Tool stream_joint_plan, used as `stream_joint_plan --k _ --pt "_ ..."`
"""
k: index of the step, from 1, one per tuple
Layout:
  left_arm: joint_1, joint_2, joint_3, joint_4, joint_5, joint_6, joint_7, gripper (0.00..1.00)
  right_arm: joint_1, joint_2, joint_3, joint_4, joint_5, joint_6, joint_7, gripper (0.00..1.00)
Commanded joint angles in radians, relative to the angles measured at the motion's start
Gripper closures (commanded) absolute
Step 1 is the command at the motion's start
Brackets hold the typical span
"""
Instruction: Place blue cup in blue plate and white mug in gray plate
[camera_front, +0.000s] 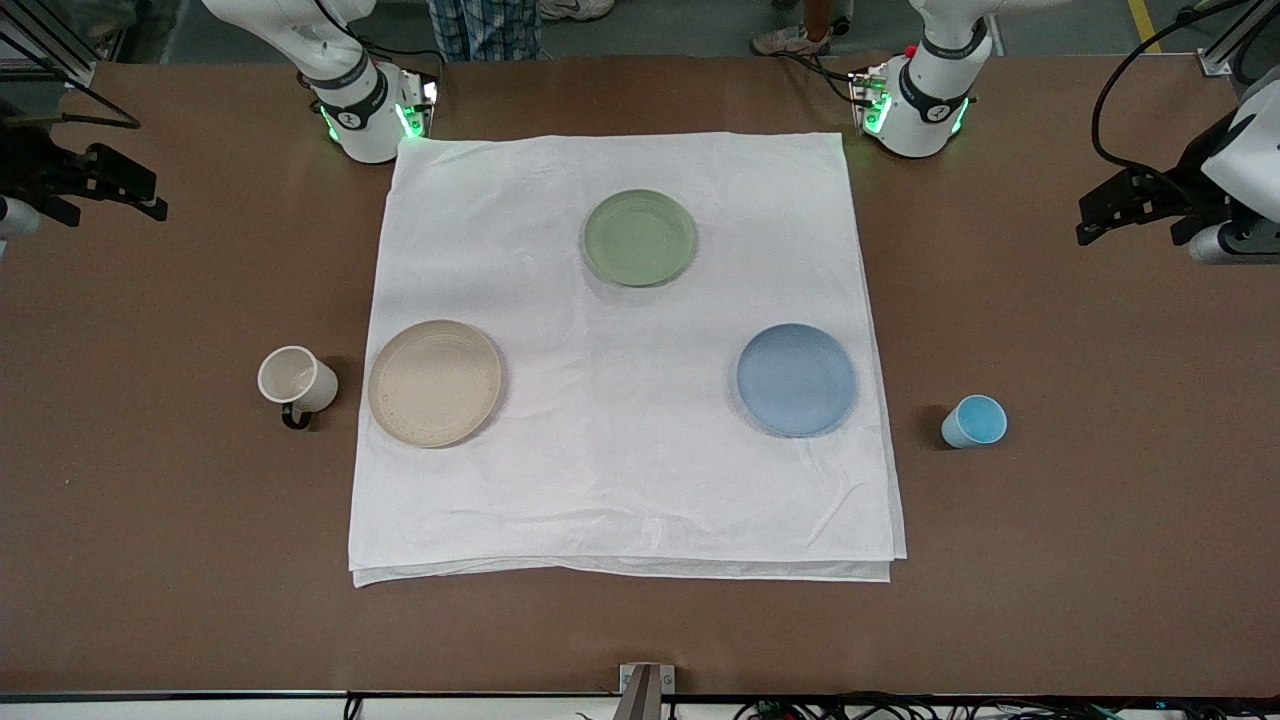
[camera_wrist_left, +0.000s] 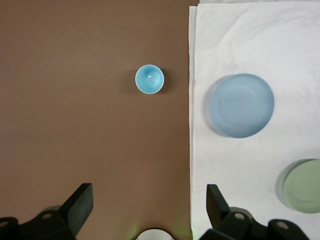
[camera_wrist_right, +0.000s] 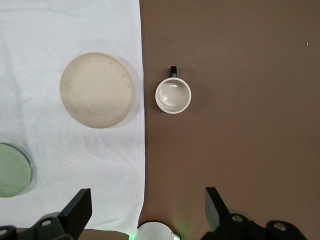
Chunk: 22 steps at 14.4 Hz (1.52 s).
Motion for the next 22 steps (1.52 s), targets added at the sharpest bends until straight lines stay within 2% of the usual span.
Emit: stream_joint_plan --k 1,3,6,9,11,16,19,21,22 --pt "-0.001 0.010 -0.001 0.020 0.023 0.001 0.009 0.00 -0.021 -0.026 0.019 -0.025 -0.011 0.009 -0.007 0.00" --pt "-0.003 0.013 0.000 0.021 0.031 0.001 0.017 0.00 -0.021 -0.020 0.014 -0.012 -0.004 0.002 -0.007 0.00" --pt "0.011 0.073 0.000 0.020 0.075 0.013 0.023 0.00 -0.023 -0.010 0.013 0.031 -0.007 -0.012 -0.007 0.00" --pt "0.031 0.145 0.008 -0.019 0.077 0.118 0.021 0.00 -0.024 0.024 0.013 0.033 -0.011 -0.001 -0.009 0.00" --pt "0.046 0.184 0.008 -0.060 0.077 0.201 0.017 0.00 -0.026 0.087 0.013 0.033 -0.014 0.060 -0.009 0.00" --pt "0.066 0.208 0.008 -0.319 0.077 0.570 -0.002 0.00 -0.066 0.355 0.008 0.035 -0.002 0.346 -0.021 0.00" --pt "0.106 0.263 0.008 -0.456 0.078 0.827 0.001 0.00 -0.070 0.461 0.008 0.016 -0.002 0.442 -0.021 0.00" --pt "0.115 0.328 0.008 -0.487 0.078 0.945 0.001 0.06 -0.072 0.497 0.008 -0.058 -0.002 0.561 -0.021 0.00" --pt "0.119 0.360 0.008 -0.496 0.078 0.993 0.001 0.14 -0.066 0.497 0.010 -0.115 -0.001 0.625 -0.020 0.00"
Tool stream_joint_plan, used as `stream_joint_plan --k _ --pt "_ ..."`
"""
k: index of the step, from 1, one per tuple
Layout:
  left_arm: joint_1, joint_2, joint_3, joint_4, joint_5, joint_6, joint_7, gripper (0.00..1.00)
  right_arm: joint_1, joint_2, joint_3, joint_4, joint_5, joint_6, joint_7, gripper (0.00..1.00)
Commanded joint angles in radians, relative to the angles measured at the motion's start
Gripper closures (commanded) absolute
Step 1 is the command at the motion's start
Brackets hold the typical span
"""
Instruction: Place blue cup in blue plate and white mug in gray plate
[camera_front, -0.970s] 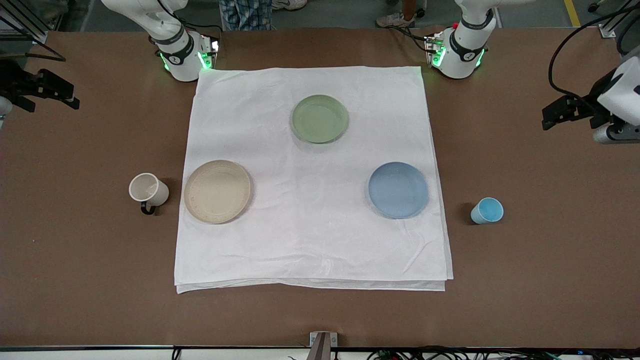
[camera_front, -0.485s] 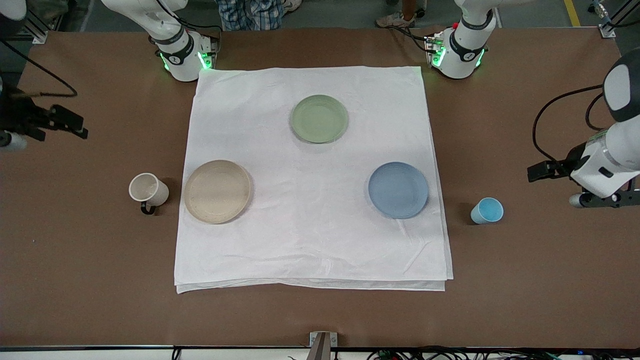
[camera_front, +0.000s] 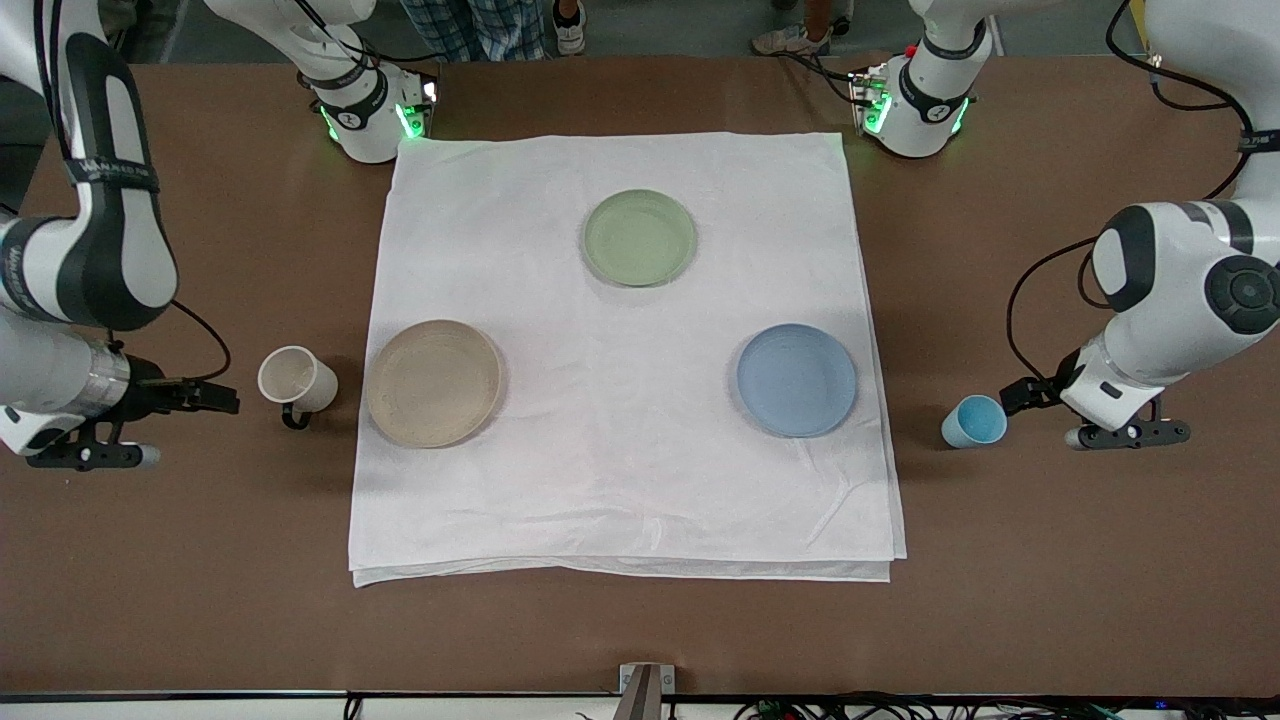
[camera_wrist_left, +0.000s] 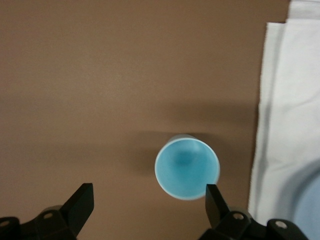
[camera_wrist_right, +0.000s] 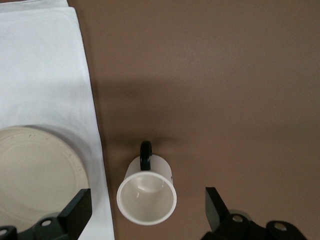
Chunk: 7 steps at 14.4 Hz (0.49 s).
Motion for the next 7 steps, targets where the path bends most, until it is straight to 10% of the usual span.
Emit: stream_joint_plan --k 1,7 --pt "0.007 0.065 -0.003 -0.028 0.019 0.116 0.001 0.21 -0.001 -0.012 0.011 -0.149 0.001 0.161 -0.005 0.00" --pt "0.004 0.133 -0.004 -0.028 0.019 0.133 0.000 0.50 -0.001 0.041 0.016 -0.301 0.024 0.362 -0.002 0.17"
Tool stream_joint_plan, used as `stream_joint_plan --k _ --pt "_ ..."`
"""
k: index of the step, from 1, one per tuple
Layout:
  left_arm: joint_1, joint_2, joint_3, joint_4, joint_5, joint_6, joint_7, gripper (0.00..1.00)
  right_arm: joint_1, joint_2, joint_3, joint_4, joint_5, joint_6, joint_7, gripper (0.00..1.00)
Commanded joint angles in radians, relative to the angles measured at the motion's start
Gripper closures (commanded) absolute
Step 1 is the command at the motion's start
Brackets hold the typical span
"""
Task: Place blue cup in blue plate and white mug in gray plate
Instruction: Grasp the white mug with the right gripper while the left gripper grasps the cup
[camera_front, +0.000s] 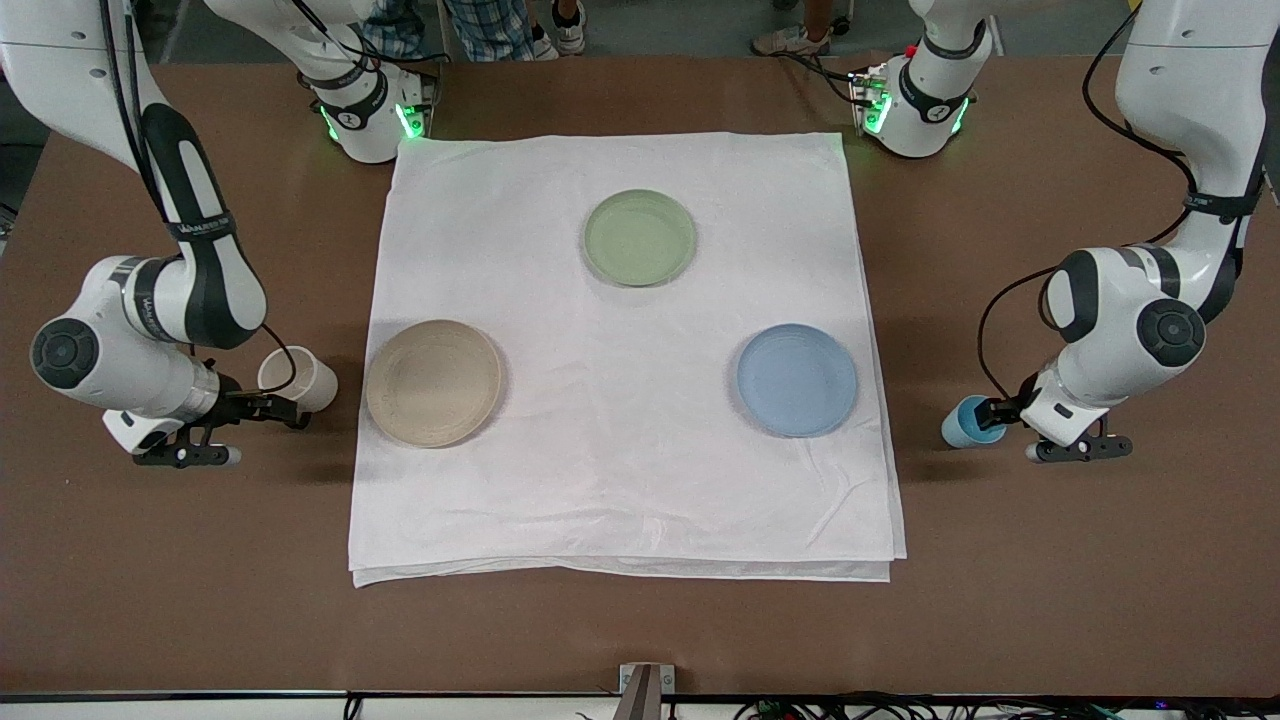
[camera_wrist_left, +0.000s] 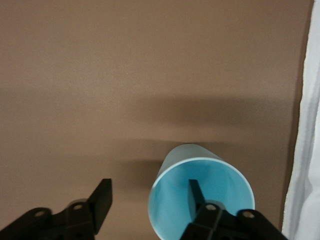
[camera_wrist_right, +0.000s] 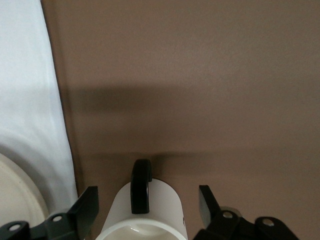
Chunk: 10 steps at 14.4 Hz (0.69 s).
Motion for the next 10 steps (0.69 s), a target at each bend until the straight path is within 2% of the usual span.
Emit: stream_joint_plan --k 1,2,3,4,6,7,8,10 --pt "-0.001 0.016 -0.001 0.000 0.019 0.005 0.000 0.63 -0.004 0.009 0.008 -0.031 0.037 0.027 -0.004 0.22" --pt "-0.001 0.017 -0.001 0.000 0.019 0.005 0.000 0.82 -0.002 0.010 0.008 -0.040 0.039 0.028 -0.002 0.26" --pt "-0.001 0.014 -0.003 0.000 0.019 0.005 0.001 0.96 -0.001 0.010 0.009 -0.046 0.039 0.034 -0.002 0.32" --pt "-0.001 0.008 -0.004 0.000 0.019 0.004 0.000 1.00 -0.001 0.009 0.009 -0.046 0.039 0.034 -0.004 0.43" --pt "-0.001 -0.044 -0.023 -0.022 0.016 -0.039 -0.002 1.00 0.001 0.009 0.009 -0.046 0.039 0.030 -0.005 0.78" --pt "-0.001 -0.081 -0.053 -0.034 0.008 -0.071 -0.018 1.00 0.001 0.009 0.009 -0.045 0.039 0.025 -0.005 0.95" --pt "0.000 -0.111 -0.079 -0.039 0.008 -0.111 -0.058 1.00 0.002 0.007 0.009 -0.042 0.039 0.024 -0.005 1.00" --pt "-0.003 -0.165 -0.145 -0.037 0.008 -0.165 -0.153 1.00 0.012 -0.005 0.011 -0.024 0.039 -0.017 0.007 1.00"
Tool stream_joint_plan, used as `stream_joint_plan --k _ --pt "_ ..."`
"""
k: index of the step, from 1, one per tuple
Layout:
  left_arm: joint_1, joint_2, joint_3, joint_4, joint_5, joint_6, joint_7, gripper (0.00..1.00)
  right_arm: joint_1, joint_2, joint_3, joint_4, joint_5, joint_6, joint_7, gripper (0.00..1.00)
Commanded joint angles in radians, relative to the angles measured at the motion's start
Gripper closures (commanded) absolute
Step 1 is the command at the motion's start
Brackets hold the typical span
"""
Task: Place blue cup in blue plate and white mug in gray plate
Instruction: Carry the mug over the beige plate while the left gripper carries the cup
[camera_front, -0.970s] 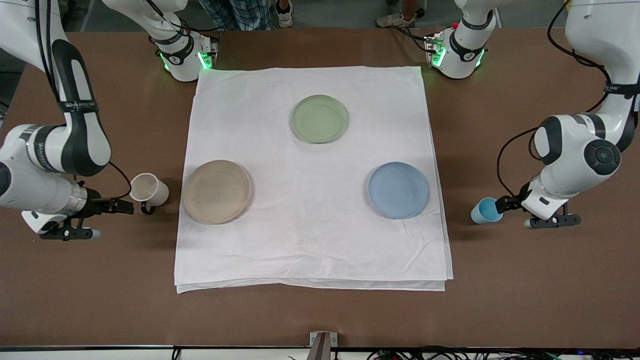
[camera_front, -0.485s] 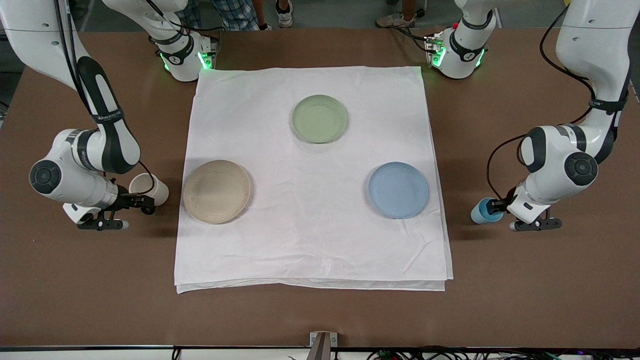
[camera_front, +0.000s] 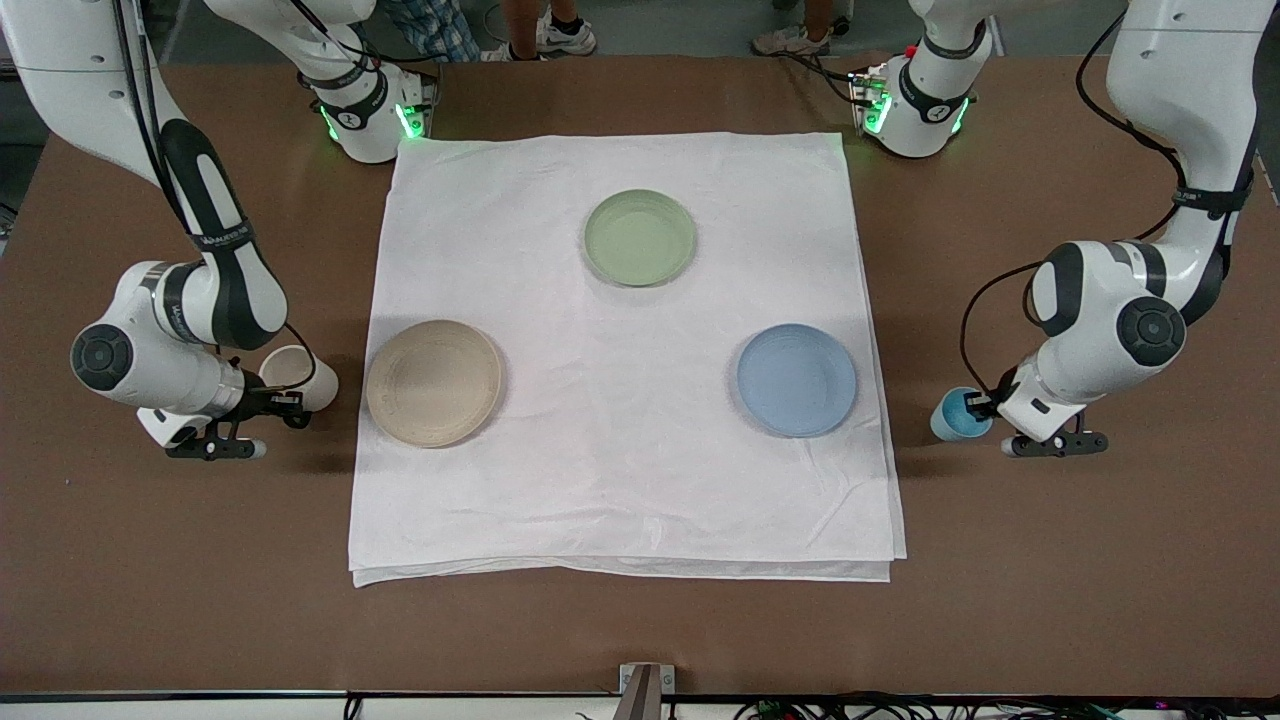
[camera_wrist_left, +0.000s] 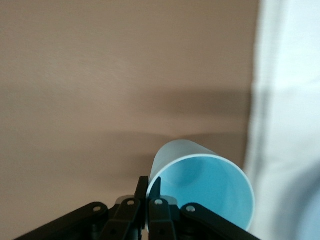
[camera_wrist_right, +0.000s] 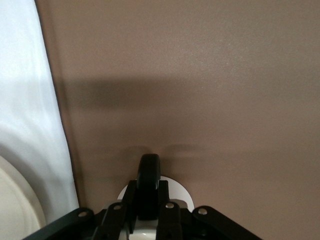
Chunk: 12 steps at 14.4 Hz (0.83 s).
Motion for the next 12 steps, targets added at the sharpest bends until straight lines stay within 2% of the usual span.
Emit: stream_joint_plan --k 1,3,5,8,10,11,12 --pt "-0.001 -0.110 -0.087 -0.040 0.008 -0.064 -0.131 1.00 0.025 -0.046 0.005 0.029 0.020 -0.090 0.021 1.00" --pt "0.000 -0.113 -0.174 -0.059 0.008 -0.076 -0.287 1.00 0.072 -0.089 0.008 0.075 0.054 -0.216 0.133 1.00" --pt "-0.012 -0.098 -0.242 -0.060 0.010 -0.067 -0.430 1.00 0.153 -0.129 0.013 0.059 0.094 -0.234 0.263 1.00" --pt "-0.075 -0.050 -0.259 -0.076 0.018 0.005 -0.575 1.00 0.266 -0.133 0.011 0.031 0.094 -0.209 0.414 1.00" --pt "-0.107 -0.014 -0.258 -0.081 0.021 0.040 -0.628 1.00 0.303 -0.128 0.011 -0.019 0.094 -0.127 0.442 1.00" --pt "-0.118 -0.003 -0.256 -0.083 0.036 0.051 -0.644 0.97 0.312 -0.126 0.011 -0.049 0.094 -0.075 0.443 1.00" --pt "-0.113 0.011 -0.256 -0.083 0.054 0.051 -0.648 0.82 0.318 -0.120 0.011 -0.070 0.092 -0.030 0.443 1.00"
